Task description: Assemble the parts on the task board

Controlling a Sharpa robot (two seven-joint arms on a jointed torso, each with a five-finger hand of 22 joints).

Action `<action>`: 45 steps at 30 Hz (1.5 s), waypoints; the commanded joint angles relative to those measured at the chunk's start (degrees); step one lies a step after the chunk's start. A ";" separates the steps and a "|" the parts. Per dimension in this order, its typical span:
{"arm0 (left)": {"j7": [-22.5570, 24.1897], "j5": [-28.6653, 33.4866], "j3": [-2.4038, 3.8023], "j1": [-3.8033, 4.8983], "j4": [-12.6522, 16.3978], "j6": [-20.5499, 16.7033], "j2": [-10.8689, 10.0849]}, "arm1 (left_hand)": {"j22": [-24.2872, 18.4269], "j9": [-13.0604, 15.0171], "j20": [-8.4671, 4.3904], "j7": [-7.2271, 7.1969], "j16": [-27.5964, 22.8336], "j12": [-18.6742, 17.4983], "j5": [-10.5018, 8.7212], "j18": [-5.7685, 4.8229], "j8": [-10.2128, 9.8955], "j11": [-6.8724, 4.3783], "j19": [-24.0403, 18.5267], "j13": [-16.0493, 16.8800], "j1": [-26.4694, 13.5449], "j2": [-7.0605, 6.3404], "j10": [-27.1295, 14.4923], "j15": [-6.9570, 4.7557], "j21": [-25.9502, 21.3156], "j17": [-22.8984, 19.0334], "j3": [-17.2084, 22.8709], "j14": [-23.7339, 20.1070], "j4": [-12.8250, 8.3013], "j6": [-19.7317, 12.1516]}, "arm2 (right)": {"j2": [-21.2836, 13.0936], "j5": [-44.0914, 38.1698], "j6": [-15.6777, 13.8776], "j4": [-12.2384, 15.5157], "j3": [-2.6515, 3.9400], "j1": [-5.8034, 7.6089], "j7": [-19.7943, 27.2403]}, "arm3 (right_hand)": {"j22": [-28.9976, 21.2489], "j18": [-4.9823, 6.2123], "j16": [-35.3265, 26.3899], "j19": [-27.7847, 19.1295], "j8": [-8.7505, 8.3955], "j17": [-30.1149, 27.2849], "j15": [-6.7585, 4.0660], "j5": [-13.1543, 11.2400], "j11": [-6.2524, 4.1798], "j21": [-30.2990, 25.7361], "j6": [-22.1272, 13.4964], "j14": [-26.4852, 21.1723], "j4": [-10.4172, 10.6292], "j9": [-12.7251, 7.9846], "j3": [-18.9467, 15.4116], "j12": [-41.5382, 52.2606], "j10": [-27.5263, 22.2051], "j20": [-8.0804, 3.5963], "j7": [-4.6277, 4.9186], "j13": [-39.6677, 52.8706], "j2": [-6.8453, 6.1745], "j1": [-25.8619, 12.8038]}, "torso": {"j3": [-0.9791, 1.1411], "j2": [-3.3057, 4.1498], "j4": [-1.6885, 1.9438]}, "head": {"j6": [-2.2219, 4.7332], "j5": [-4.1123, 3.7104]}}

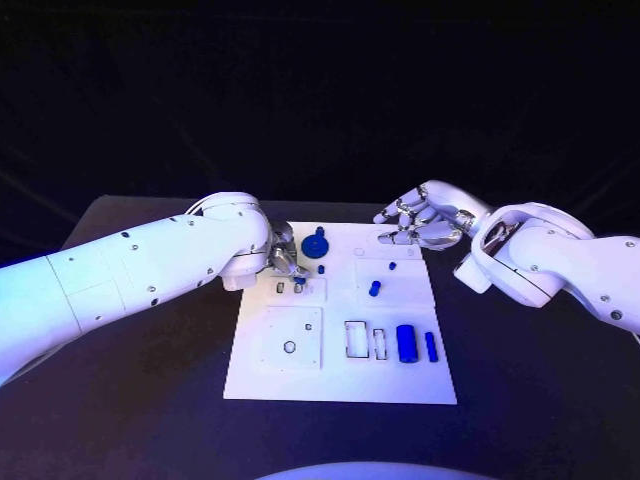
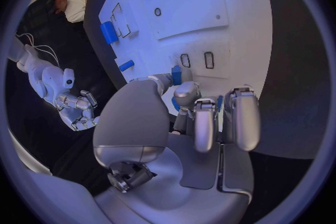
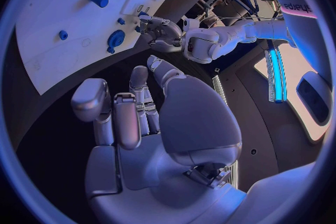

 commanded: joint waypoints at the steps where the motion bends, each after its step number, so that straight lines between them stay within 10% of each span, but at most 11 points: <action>1: 0.59 -3.18 -0.06 -0.09 -0.28 -0.86 0.36 | 2.39 0.03 0.02 0.02 0.14 0.22 -0.14 -0.30 0.36 -0.06 0.71 -0.06 -0.42 0.13 0.31 0.14 -0.34 15.07 9.67 5.91 -9.53 -0.32 | 0.07 -0.55 1.17 -0.02 -0.01 -0.05 -0.04 | -0.09 0.18 -0.23 -0.35 0.17 -0.06 -0.21 0.35 0.07 -0.28 0.18 2.64 0.27 -0.07 0.03 -0.36 -0.27 -0.18 -0.02 -0.05 0.06 -0.33 | -0.03 0.00 -0.04 | 0.00 0.10; 45: -0.50 -1.75 -0.38 -1.33 -0.04 7.41 -0.39 | 2.49 0.77 0.12 0.05 0.14 -0.35 -1.77 -0.31 0.69 0.01 0.65 -0.81 -2.60 0.07 -0.11 0.23 -0.44 15.07 11.40 5.91 -11.08 -0.42 | 0.03 -0.51 1.01 -0.03 -0.04 -0.08 0.35 | -1.11 0.34 -0.81 -0.81 0.26 -0.83 -0.20 0.57 0.07 -0.92 0.07 2.44 0.57 -0.13 0.20 -2.18 -1.41 -0.18 -0.01 -1.85 0.38 -0.38 | 0.01 0.06 -0.11 | -0.59 0.70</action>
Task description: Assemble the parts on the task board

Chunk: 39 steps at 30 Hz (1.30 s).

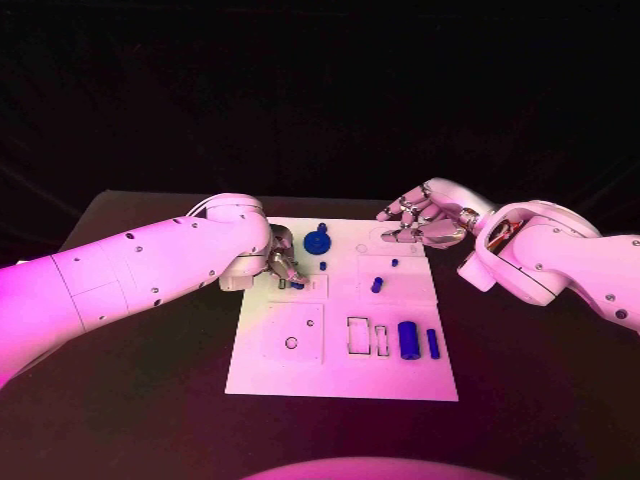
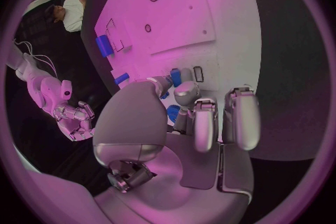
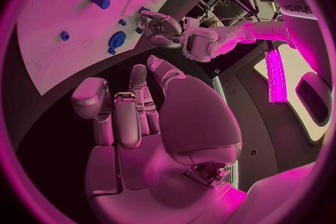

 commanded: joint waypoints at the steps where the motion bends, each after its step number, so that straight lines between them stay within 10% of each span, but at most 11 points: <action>1: -0.47 0.04 -0.25 -0.41 0.03 2.74 0.15 | 2.50 0.14 0.10 -0.35 0.14 0.30 0.43 -0.31 0.29 -0.01 0.65 0.17 -0.47 0.40 -0.03 0.22 -0.11 15.09 9.55 5.92 -9.54 -0.02 | 0.00 0.01 0.66 0.08 0.00 -0.04 0.25 | -0.07 0.34 -0.15 -0.40 0.27 -0.05 -0.20 0.36 -0.05 -0.20 0.19 2.44 0.41 -0.08 0.04 -0.18 -0.30 -0.18 0.10 0.02 0.38 -0.38 | 0.02 -0.01 0.03 | 0.01 0.11; 39: -0.62 0.02 -0.31 -0.42 -3.67 4.32 2.71 | 4.18 0.73 -0.57 -1.56 0.14 2.48 -0.13 -0.60 1.25 -0.92 1.29 1.75 -15.52 0.93 2.02 -0.51 0.66 15.09 -0.29 5.92 -3.58 3.61 | -0.22 0.04 0.93 0.68 0.00 -0.04 -0.12 | -1.30 0.53 -0.99 -0.90 0.43 -1.13 -0.17 0.64 0.00 -1.03 0.07 2.17 1.20 -0.12 -0.51 -0.42 -0.20 -0.16 0.09 -0.56 0.01 -1.36 | 0.03 -0.06 -0.02 | -0.10 0.10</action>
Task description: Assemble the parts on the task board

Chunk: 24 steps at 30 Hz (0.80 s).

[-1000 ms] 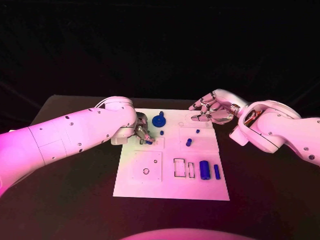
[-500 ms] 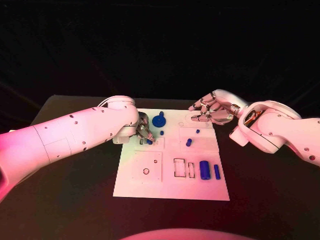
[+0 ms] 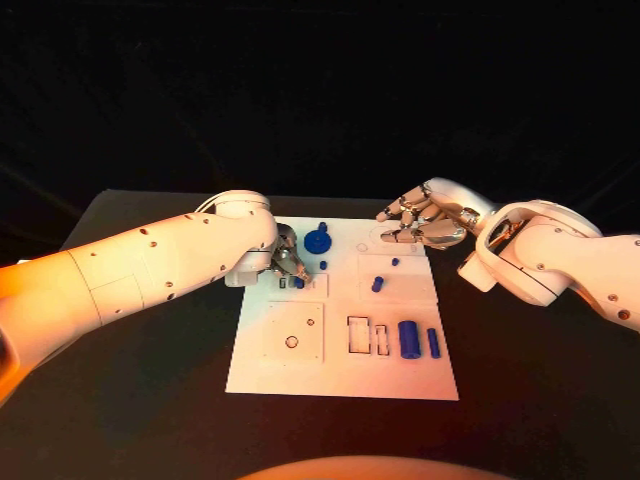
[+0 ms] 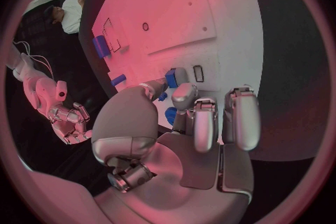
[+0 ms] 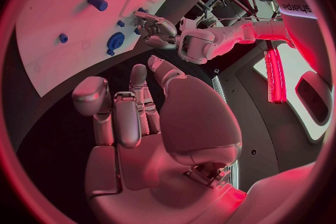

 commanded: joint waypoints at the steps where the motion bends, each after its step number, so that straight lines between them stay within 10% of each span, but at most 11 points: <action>1: -0.31 0.28 -0.30 -0.45 -0.11 1.86 0.05 | 4.20 -0.08 -0.47 0.13 0.14 0.18 -0.57 -0.61 -0.01 -0.04 1.42 0.07 -1.44 -0.24 0.43 -0.52 0.37 15.05 -1.94 5.92 0.82 0.65 | -0.01 -0.17 0.68 0.10 0.00 -0.03 0.02 | -0.06 0.54 -0.31 -0.29 0.21 -0.05 -0.17 0.20 -0.04 -0.23 0.08 2.18 0.40 -0.08 -0.01 -0.21 -0.24 0.04 0.10 -0.06 -0.03 -0.71 | -0.03 -0.02 -0.01 | 0.08 -0.01; 13: -0.23 0.09 -0.04 -0.31 0.35 -0.33 -1.00 | 4.93 -0.17 -0.80 -0.29 0.14 0.21 -1.99 -0.74 -0.24 -0.42 1.73 -0.12 -4.16 -0.01 0.78 -0.86 0.67 15.05 -13.54 5.92 4.10 1.37 | 0.07 -0.17 0.57 -0.05 0.00 -0.03 0.09 | -0.70 0.65 -0.63 -0.52 0.27 -0.47 -0.18 0.36 -0.05 -0.63 0.01 2.09 0.79 -0.09 -0.35 -0.48 -0.37 0.04 0.07 -0.45 -0.16 -1.14 | -0.04 0.02 -0.01 | 0.26 -0.09; 24: -0.11 0.20 3.00 1.76 3.75 -1.93 -4.30 | 3.65 -0.26 -0.78 -0.05 0.14 -1.57 -3.00 -0.42 -0.66 -0.22 1.15 -2.32 -3.81 1.32 -0.56 -0.75 -0.42 15.05 -19.61 5.92 4.19 0.50 | 0.12 -0.17 0.57 -0.29 0.00 -0.03 0.09 | -0.79 0.66 -0.69 -0.55 0.27 -0.54 -0.18 0.42 -0.05 -0.70 -0.02 2.07 0.86 -0.10 -0.40 -0.54 -0.43 0.04 0.06 -0.53 -0.18 -1.21 | -0.02 -0.01 0.03 | 0.41 -0.17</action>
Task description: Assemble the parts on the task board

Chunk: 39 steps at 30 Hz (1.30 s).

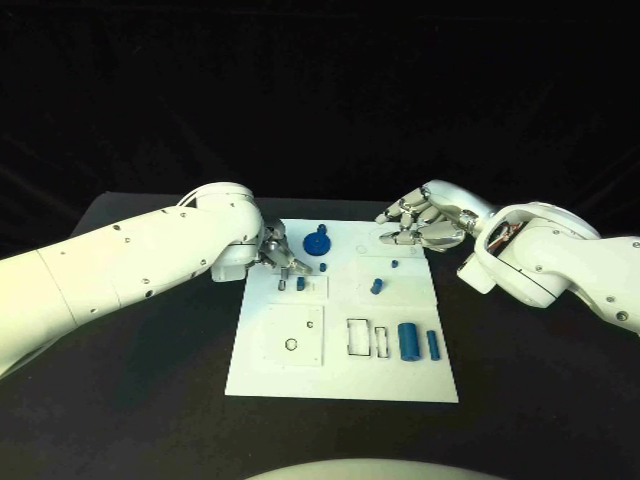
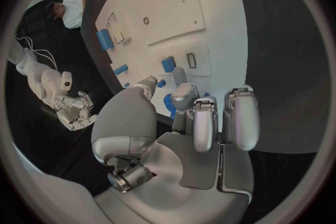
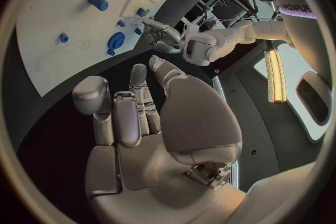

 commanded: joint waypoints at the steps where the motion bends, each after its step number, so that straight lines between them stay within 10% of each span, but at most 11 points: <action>1: 0.02 0.45 0.59 1.38 0.50 -1.35 -0.59 | 3.01 -0.28 -0.15 0.53 0.14 -2.05 -0.30 -0.27 -0.53 0.35 0.92 -2.19 0.95 1.17 -1.83 -0.03 -1.18 15.07 -1.52 6.05 -0.03 -1.02 | 0.12 -0.18 0.57 -0.16 0.00 -0.03 0.11 | -0.05 0.66 -0.35 -0.56 0.28 -0.05 -0.18 0.20 -0.01 -0.27 -0.02 2.07 0.41 -0.05 0.05 -0.24 -0.38 0.04 0.06 -0.05 -0.01 -0.79 | -0.02 0.01 -0.01 | 0.12 0.06; 8: 0.33 2.90 1.06 4.60 -4.12 -0.42 0.43 | 0.69 -3.63 1.36 3.00 0.14 -5.72 0.32 0.25 -5.26 2.45 -0.24 -6.59 6.84 1.87 -5.84 1.71 -3.21 15.07 -4.43 6.05 -0.27 -5.35 | 0.33 -0.18 0.55 -0.51 0.00 -0.04 0.07 | -0.17 0.68 -0.42 -0.60 0.29 -0.11 -0.18 0.29 -0.01 -0.35 -0.05 2.05 0.50 -0.06 -0.02 -0.19 -0.37 0.04 0.06 -0.04 -0.03 -0.86 | 0.01 -0.02 0.06 | 0.36 0.21; 14: 1.29 3.45 0.61 5.61 -10.86 1.28 3.38 | 0.71 -4.82 1.84 3.46 0.14 -6.47 0.38 0.29 -6.26 2.93 -0.23 -7.72 8.37 2.24 -6.89 2.15 -3.30 15.07 -5.81 6.05 -0.17 -5.53 | 0.61 -0.18 0.42 -0.73 -0.01 -0.04 0.11 | -0.16 0.67 -0.43 -0.58 0.30 -0.11 -0.19 0.39 -0.03 -0.37 -0.06 2.05 0.53 -0.06 -0.01 -0.22 -0.38 0.04 0.05 -0.09 0.04 -0.83 | -0.12 0.13 -0.09 | 0.41 0.16; 25: 4.30 1.68 -1.51 5.25 -19.50 3.06 8.09 | 1.16 -5.22 1.98 3.27 0.14 -5.82 0.36 0.22 -5.93 2.84 -0.03 -7.24 8.88 3.21 -6.65 2.15 -3.04 15.07 -6.80 6.05 0.02 -4.33 | 1.13 -0.18 0.41 -0.98 -0.01 -0.07 0.25 | -0.21 0.68 -0.44 -0.60 0.32 -0.10 -0.20 0.46 -0.04 -0.41 -0.06 2.05 0.55 -0.06 0.01 -0.22 -0.39 0.04 0.04 -0.11 0.10 -0.80 | -0.21 0.21 -0.14 | 0.42 0.07; 39: 5.07 1.92 -2.11 4.06 -22.24 5.06 9.76 | 1.78 -5.26 1.83 2.83 0.14 -4.76 0.33 0.11 -5.13 2.48 0.27 -6.32 9.38 4.05 -5.91 1.89 -2.62 15.07 -7.88 6.05 -0.04 -3.14 | 1.38 -0.18 0.48 -1.04 -0.01 -0.11 0.31 | -0.22 0.68 -0.45 -0.59 0.33 -0.11 -0.20 0.52 -0.05 -0.42 -0.07 2.05 0.57 -0.06 0.04 -0.25 -0.41 0.03 0.03 -0.16 0.15 -0.75 | -0.09 0.14 -0.12 | 0.19 0.16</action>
